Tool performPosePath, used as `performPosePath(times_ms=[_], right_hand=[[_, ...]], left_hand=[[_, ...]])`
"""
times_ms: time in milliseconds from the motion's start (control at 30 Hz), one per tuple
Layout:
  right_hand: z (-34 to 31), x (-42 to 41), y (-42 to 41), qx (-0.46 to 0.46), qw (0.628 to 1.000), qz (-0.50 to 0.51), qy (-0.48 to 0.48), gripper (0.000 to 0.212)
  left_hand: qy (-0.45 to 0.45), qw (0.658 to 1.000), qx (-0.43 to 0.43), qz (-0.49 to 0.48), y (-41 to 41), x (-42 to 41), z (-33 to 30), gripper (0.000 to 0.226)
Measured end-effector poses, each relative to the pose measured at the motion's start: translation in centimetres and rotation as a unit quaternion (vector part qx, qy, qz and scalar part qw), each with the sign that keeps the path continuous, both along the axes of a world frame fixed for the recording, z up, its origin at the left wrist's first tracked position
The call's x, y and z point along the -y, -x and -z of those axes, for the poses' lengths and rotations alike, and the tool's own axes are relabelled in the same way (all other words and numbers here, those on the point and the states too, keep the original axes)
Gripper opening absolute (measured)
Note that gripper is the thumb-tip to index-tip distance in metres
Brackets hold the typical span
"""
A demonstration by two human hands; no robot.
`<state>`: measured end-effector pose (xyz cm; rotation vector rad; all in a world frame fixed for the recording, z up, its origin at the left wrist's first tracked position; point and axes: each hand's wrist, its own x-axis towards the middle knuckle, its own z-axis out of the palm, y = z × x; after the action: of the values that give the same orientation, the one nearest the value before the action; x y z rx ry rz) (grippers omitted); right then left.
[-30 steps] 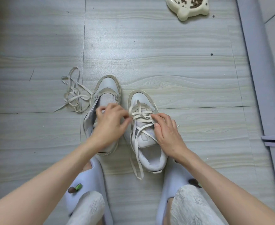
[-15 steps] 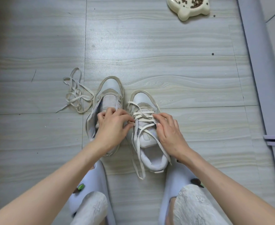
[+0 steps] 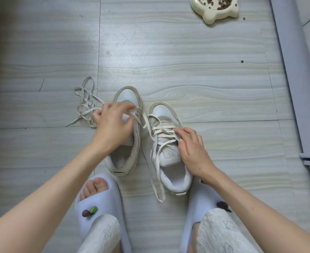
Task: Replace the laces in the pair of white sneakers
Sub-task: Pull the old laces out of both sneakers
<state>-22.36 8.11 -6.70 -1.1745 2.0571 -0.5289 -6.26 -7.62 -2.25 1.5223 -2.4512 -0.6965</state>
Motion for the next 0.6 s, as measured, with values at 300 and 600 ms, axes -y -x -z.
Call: performPosePath(times_ms=[300, 600], right_hand=[[-0.2, -0.1, 0.1, 0.009, 1.000, -0.001, -0.005, 0.055], [0.0, -0.2, 0.1, 0.007, 1.000, -0.002, -0.005, 0.053]], left_hand=[[0.113, 0.950, 0.120, 0.265, 0.9, -4.0, 2.0, 0.027], [0.130, 0.986, -0.008, 0.103, -0.5, -1.7, 1.6, 0.012]])
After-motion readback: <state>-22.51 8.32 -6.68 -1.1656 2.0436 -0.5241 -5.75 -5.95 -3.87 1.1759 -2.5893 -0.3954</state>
